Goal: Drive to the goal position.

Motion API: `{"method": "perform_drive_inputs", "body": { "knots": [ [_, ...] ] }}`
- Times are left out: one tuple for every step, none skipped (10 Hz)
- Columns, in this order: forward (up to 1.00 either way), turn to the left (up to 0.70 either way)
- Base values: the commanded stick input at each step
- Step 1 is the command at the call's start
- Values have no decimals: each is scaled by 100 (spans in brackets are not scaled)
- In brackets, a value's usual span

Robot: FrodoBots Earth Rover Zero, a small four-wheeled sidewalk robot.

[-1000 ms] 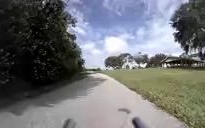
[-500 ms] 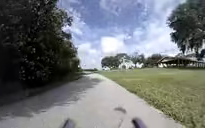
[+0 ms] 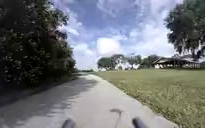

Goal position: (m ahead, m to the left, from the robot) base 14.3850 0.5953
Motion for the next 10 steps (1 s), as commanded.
{"method": "perform_drive_inputs", "body": {
  "knots": [
    [69, 3],
    [69, 3],
    [69, 3],
    [69, 3],
    [69, 22],
    [69, 34],
    [69, 34],
    [69, 34],
    [69, 34],
    [69, 34]
  ]
}}
